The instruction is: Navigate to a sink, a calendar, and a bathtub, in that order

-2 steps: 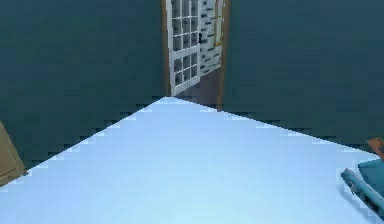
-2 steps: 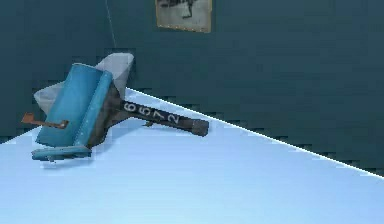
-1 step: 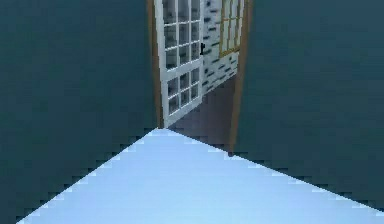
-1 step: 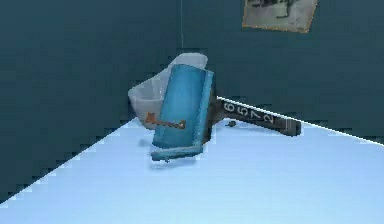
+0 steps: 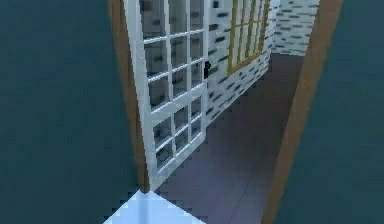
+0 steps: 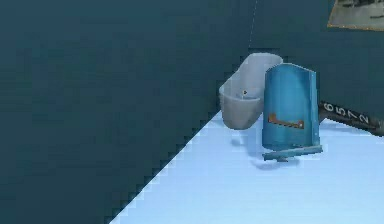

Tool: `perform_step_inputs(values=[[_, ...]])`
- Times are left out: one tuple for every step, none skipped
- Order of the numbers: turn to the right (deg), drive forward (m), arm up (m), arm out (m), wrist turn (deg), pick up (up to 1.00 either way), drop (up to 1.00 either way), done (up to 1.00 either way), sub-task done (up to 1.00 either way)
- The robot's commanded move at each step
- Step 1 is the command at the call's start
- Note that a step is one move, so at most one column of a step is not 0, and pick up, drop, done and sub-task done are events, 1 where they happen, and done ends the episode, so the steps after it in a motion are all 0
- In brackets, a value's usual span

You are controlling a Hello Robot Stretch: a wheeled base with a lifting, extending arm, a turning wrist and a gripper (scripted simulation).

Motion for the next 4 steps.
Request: perform_step_inputs(values=[[0.0, 0.75, 0.00, 0.00, 0.0, 0.00, 0.00, 0.00, 0.00], [27.0, 0.00, 0.00, 0.00, 0.0, 0.00, 0.00, 0.00, 0.00], [0.0, 0.50, 0.00, 0.00, 0.0, 0.00, 0.00, 0.00, 0.00], [36.0, 0.00, 0.00, 0.00, 0.0, 0.00, 0.00, 0.00, 0.00]])
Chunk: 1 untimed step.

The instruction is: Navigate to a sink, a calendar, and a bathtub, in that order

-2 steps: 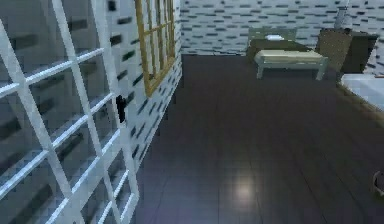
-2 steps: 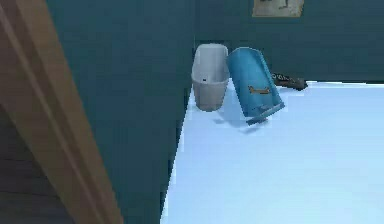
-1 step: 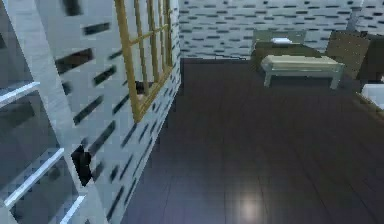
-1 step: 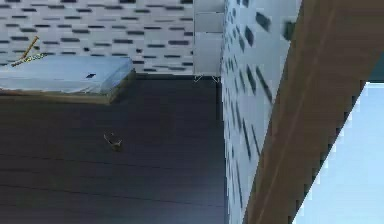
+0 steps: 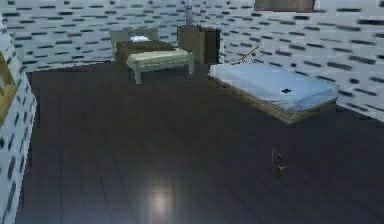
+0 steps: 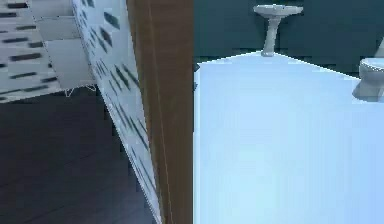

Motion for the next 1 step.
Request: perform_step_inputs(values=[[0.0, 1.00, 0.00, 0.00, 0.0, 0.00, 0.00, 0.00, 0.00]])
